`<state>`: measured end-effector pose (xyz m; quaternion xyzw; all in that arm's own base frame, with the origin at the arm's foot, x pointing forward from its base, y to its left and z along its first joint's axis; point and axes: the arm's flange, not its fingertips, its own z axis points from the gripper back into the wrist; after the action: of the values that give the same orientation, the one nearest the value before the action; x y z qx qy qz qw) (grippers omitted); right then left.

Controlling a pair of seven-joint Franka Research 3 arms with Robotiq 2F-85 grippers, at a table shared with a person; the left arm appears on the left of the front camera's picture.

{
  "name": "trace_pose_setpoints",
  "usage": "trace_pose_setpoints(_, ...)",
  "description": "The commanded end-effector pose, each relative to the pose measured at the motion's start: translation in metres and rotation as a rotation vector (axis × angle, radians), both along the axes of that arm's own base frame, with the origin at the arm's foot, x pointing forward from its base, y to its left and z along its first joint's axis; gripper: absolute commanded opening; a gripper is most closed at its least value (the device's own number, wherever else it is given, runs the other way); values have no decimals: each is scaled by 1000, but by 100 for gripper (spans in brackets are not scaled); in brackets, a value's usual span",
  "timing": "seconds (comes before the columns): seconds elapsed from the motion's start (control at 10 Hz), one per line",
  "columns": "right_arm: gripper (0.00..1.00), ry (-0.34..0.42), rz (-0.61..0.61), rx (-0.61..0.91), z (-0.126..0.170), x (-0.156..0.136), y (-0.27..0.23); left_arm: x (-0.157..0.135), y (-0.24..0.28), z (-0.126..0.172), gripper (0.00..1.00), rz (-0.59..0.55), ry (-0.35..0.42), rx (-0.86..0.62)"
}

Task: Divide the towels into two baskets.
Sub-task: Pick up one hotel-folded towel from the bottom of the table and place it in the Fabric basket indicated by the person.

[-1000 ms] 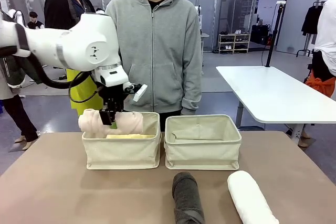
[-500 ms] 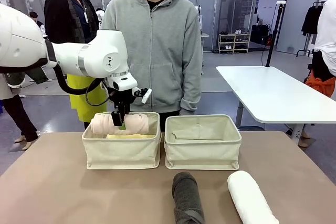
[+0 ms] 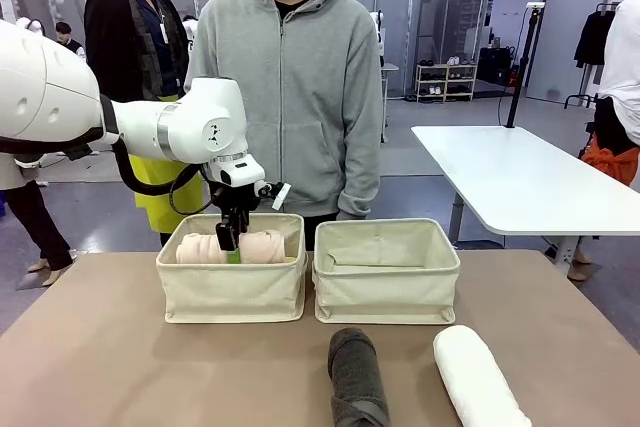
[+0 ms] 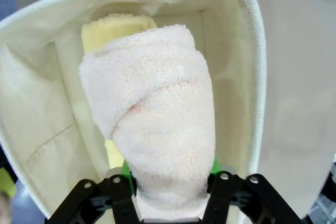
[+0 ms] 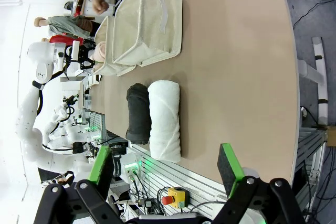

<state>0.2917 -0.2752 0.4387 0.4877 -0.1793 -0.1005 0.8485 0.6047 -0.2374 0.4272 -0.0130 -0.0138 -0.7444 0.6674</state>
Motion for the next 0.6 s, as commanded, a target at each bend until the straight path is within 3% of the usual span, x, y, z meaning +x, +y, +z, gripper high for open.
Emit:
trace_pose_setpoints(0.0,100,-13,0,5,4,-2,1,-1,5,8,100,7,10,6)
trace_pose_setpoints(0.3,100,-13,0,5,4,-2,1,-15,11,20,100,28,-27,-14)
trace_pose_setpoints(0.4,100,-13,0,5,4,-2,1,-31,17,22,100,56,-48,-89)
trace_pose_setpoints(0.5,100,-13,0,5,4,-2,1,-1,5,13,100,8,-19,-5)
